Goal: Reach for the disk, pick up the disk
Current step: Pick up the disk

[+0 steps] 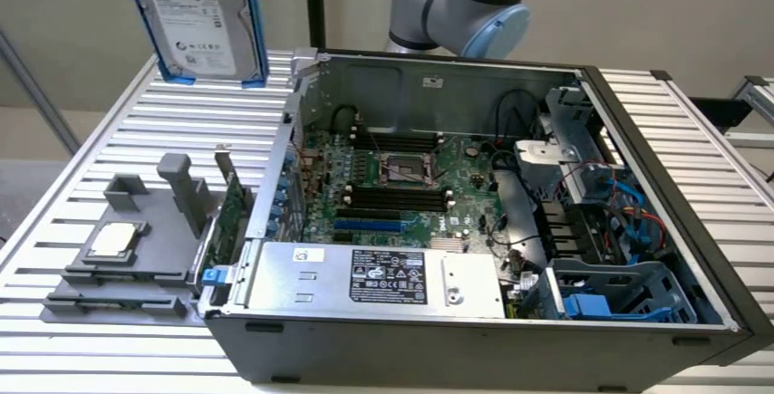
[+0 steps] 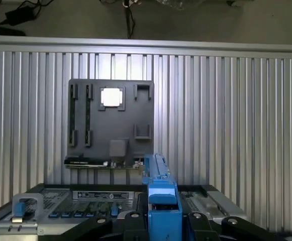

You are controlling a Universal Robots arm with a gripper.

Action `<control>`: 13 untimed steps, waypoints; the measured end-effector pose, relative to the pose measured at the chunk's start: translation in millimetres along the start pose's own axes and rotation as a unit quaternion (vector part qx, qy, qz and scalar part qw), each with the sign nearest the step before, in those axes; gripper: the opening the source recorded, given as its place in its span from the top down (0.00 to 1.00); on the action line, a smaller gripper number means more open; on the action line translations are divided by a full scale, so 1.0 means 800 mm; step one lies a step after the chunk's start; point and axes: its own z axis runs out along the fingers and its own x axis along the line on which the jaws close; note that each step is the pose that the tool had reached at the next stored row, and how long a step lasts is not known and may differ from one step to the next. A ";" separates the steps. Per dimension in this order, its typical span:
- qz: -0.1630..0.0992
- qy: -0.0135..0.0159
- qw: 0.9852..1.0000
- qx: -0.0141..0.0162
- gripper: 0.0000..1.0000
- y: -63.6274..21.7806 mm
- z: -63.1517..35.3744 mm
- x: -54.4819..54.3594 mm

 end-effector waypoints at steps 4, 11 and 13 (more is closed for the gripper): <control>0.000 0.000 1.000 0.000 0.67 -0.022 -0.006 0.000; 0.000 -0.001 1.000 -0.001 0.67 -0.062 -0.010 -0.001; 0.000 -0.001 1.000 -0.001 0.67 -0.073 -0.010 -0.001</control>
